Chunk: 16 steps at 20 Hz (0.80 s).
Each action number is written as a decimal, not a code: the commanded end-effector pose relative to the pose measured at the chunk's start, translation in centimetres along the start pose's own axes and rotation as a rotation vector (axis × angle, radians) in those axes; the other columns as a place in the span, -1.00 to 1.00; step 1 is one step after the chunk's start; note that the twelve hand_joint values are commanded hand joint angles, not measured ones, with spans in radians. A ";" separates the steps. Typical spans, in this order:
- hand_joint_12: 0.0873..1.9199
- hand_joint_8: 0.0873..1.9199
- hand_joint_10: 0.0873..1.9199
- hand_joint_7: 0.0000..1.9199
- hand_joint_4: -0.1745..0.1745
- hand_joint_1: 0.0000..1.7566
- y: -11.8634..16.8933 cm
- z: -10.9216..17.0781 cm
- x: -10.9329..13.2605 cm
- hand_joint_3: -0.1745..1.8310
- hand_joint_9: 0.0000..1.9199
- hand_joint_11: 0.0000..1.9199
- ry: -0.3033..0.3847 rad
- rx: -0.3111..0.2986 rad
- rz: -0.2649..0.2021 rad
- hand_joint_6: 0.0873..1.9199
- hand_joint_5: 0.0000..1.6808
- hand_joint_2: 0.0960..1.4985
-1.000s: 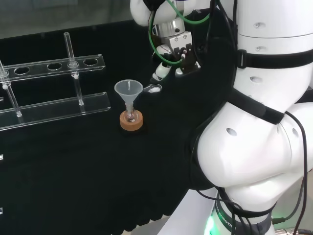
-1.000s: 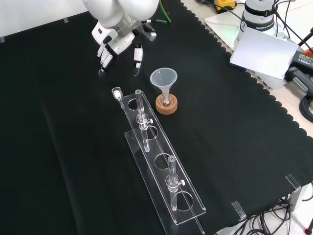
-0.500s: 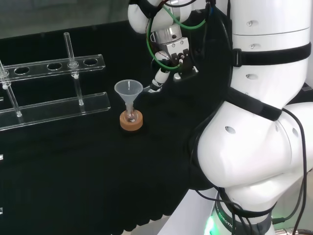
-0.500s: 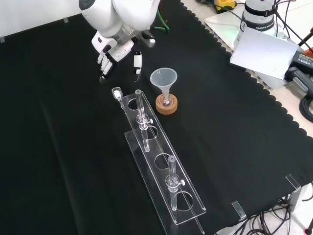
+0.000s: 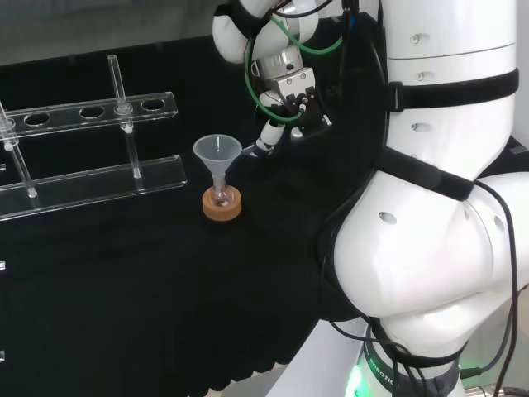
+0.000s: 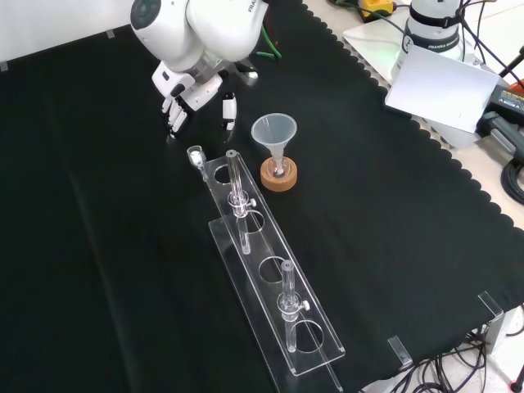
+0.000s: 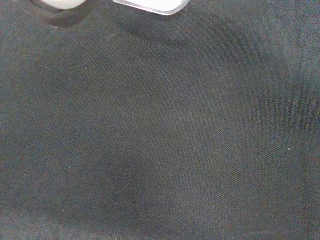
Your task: Pick up the weighing funnel.
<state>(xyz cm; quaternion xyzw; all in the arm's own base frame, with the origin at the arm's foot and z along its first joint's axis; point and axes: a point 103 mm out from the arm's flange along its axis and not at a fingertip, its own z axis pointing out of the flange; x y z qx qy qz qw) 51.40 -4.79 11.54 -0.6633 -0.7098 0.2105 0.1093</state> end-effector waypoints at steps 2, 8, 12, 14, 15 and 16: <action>0.33 -0.30 -0.45 -0.59 -0.30 -0.13 0.6 0.2 0.5 -0.49 -0.32 -0.57 -0.014 0.008 0.005 -0.98 -0.34 -0.11; 0.33 -0.30 -0.46 -0.58 -0.30 -0.13 1.3 1.0 0.3 -0.43 -0.31 -0.56 -0.007 0.025 0.000 -0.96 -0.34 -0.15; 0.33 -0.30 -0.45 -0.57 -0.30 -0.12 1.8 1.3 0.5 -0.42 -0.29 -0.56 -0.015 0.029 -0.002 -0.95 -0.33 -0.15; 0.33 -0.29 -0.45 -0.57 -0.29 -0.12 1.9 1.4 0.5 -0.42 -0.29 -0.56 -0.019 0.032 0.002 -0.94 -0.32 -0.15; 0.33 -0.30 -0.45 -0.57 -0.29 -0.12 2.0 1.5 0.4 -0.42 -0.29 -0.56 -0.020 0.035 0.004 -0.94 -0.32 -0.15; 0.33 -0.29 -0.45 -0.57 -0.29 -0.12 2.1 1.5 0.3 -0.42 -0.29 -0.56 -0.021 0.038 0.005 -0.94 -0.32 -0.15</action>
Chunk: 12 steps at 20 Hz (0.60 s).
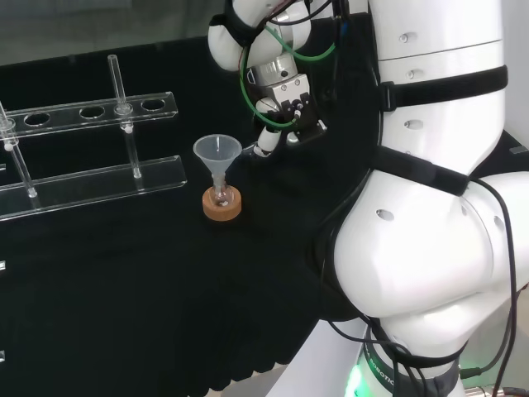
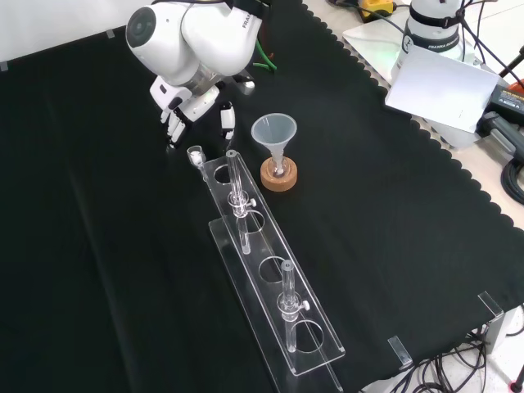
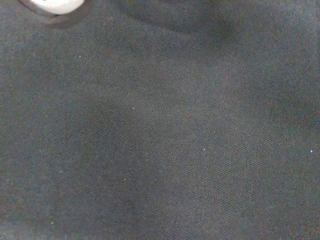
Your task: Pick up the weighing funnel.
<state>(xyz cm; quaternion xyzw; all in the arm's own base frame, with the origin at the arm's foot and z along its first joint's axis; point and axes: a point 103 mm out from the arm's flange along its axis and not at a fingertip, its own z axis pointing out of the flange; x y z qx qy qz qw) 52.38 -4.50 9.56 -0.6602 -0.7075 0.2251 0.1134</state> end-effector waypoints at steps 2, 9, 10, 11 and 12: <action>0.33 -0.29 -0.46 -0.57 -0.28 -0.11 0.5 0.4 -0.1 -0.41 -0.28 -0.56 -0.035 0.014 0.003 -0.93 -0.31 -0.15; 0.32 -0.29 -0.46 -0.55 -0.25 -0.10 0.9 0.6 0.3 -0.40 -0.27 -0.55 -0.054 0.018 0.007 -0.90 -0.26 -0.16; 0.32 -0.30 -0.47 -0.55 -0.24 -0.10 0.9 0.7 0.2 -0.39 -0.26 -0.55 -0.057 0.019 0.008 -0.87 -0.27 -0.16; 0.32 -0.30 -0.48 -0.54 -0.24 -0.10 0.9 0.7 0.3 -0.38 -0.25 -0.55 -0.058 0.020 0.009 -0.82 -0.29 -0.17; 0.32 -0.31 -0.49 -0.54 -0.24 -0.10 1.0 0.6 0.3 -0.37 -0.25 -0.54 -0.058 0.020 0.012 -0.76 -0.32 -0.18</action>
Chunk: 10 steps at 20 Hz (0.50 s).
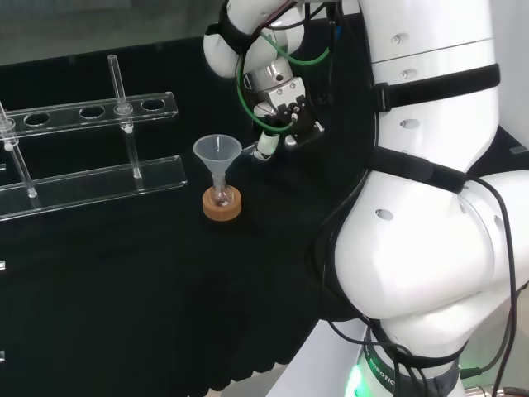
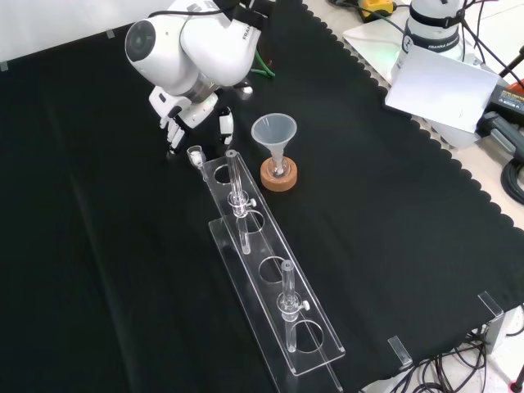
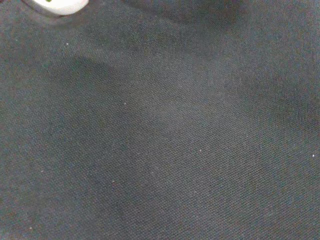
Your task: Pick up the weighing funnel.
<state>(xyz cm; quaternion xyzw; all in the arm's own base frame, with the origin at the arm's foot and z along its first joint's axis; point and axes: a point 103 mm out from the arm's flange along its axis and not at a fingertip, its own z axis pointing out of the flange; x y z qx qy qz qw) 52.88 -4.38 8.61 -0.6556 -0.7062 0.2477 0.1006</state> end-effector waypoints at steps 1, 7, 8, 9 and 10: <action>0.32 -0.31 -0.49 -0.53 -0.24 -0.10 0.1 0.0 0.4 -0.36 -0.25 -0.54 -0.016 0.003 0.008 -0.69 -0.34 -0.18; 0.32 -0.30 -0.49 -0.52 -0.22 -0.09 0.2 -0.2 0.5 -0.34 -0.24 -0.53 -0.020 0.001 0.015 -0.50 -0.38 -0.19; 0.32 -0.30 -0.49 -0.52 -0.21 -0.09 0.2 -0.2 0.5 -0.34 -0.23 -0.53 -0.018 0.001 0.013 -0.47 -0.37 -0.19; 0.32 -0.30 -0.49 -0.52 -0.21 -0.09 0.2 -0.2 0.5 -0.34 -0.23 -0.53 -0.015 -0.001 0.010 -0.45 -0.37 -0.19; 0.32 -0.30 -0.49 -0.52 -0.20 -0.09 0.2 -0.2 0.6 -0.34 -0.23 -0.53 -0.022 0.000 0.013 -0.44 -0.36 -0.19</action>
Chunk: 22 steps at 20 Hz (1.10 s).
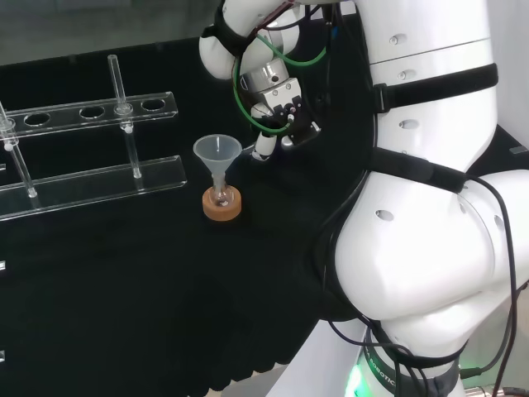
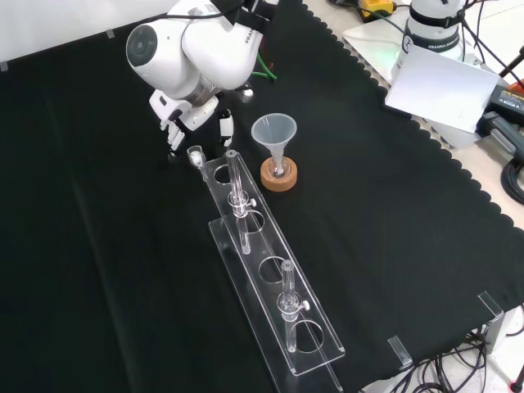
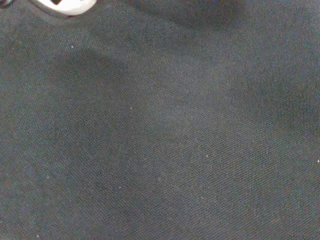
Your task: Pick up the weighing funnel.
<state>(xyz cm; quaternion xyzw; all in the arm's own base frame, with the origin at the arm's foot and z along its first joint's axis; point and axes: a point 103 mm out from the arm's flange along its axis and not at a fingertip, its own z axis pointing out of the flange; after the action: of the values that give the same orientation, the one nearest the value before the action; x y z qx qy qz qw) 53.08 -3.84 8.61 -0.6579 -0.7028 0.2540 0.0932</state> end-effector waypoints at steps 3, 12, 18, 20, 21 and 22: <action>0.32 -0.30 -0.49 -0.51 -0.20 -0.09 0.1 0.1 -0.1 -0.33 -0.23 -0.52 -0.004 0.001 0.003 -0.41 -0.36 -0.19; 0.31 -0.30 -0.49 -0.50 -0.20 -0.09 0.4 0.2 0.1 -0.32 -0.21 -0.51 -0.006 0.007 0.012 -0.36 -0.34 -0.19; 0.31 -0.30 -0.49 -0.49 -0.18 -0.09 0.6 0.4 0.2 -0.32 -0.21 -0.51 -0.007 0.014 0.017 -0.33 -0.29 -0.18; 0.31 -0.30 -0.49 -0.49 -0.15 -0.09 0.7 0.4 0.2 -0.32 -0.20 -0.50 -0.003 0.016 0.017 -0.31 -0.25 -0.18; 0.31 -0.29 -0.49 -0.49 -0.13 -0.09 0.8 0.5 0.1 -0.31 -0.20 -0.50 0.000 0.018 0.016 -0.29 -0.21 -0.17; 0.31 -0.29 -0.49 -0.48 -0.11 -0.09 1.0 0.5 -0.1 -0.31 -0.20 -0.49 0.002 0.020 0.015 -0.28 -0.18 -0.17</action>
<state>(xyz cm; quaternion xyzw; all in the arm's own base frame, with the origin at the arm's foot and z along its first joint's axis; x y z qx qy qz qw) 53.55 -3.77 7.93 -0.6625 -0.6957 0.2611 0.0941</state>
